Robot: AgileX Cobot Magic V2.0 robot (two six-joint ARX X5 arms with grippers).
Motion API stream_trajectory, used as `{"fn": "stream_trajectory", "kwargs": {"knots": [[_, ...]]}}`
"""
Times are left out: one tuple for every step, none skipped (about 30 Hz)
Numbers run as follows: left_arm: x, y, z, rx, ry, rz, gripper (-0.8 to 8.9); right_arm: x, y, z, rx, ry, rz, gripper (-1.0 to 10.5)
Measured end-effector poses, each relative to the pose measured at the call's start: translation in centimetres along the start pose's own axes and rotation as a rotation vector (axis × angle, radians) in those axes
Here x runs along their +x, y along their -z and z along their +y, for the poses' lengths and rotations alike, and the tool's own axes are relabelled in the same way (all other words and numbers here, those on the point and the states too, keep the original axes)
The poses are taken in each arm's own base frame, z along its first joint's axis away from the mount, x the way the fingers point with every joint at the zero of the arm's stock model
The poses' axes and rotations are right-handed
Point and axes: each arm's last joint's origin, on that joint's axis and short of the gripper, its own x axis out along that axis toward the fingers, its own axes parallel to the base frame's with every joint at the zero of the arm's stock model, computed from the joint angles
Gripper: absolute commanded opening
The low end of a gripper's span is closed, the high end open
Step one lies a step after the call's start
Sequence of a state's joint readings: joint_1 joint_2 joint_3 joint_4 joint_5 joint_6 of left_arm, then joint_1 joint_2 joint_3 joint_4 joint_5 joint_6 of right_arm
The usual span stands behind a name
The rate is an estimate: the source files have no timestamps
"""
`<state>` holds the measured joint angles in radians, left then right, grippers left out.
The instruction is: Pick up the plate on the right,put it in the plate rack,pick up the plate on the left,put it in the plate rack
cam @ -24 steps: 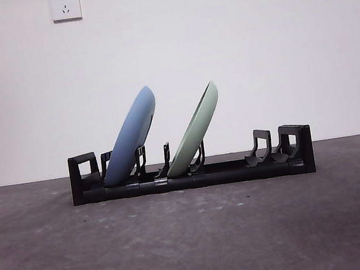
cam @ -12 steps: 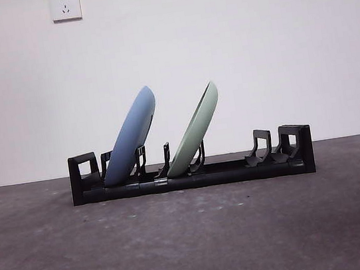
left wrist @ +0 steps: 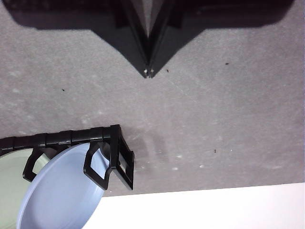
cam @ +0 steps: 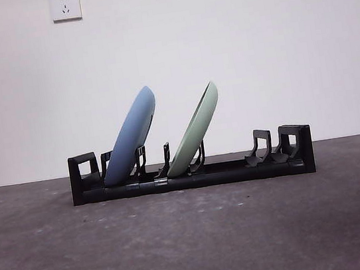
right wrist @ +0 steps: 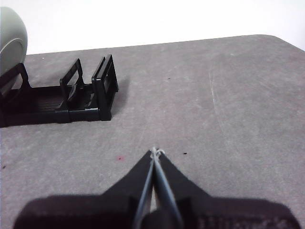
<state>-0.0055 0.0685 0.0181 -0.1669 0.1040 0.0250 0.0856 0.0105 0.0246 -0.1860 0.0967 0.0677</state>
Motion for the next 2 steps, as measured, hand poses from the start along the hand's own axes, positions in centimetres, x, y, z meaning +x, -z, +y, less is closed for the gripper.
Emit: {"fn": "stream_trajectory", "kwargs": {"knots": [[0.00,0.00,0.00,0.000,0.000,0.000,-0.04,0.00,0.00,0.00,0.000,0.000,0.000,0.0],[0.00,0.00,0.00,0.000,0.000,0.000,-0.04,0.00,0.00,0.00,0.000,0.000,0.000,0.0]]}}
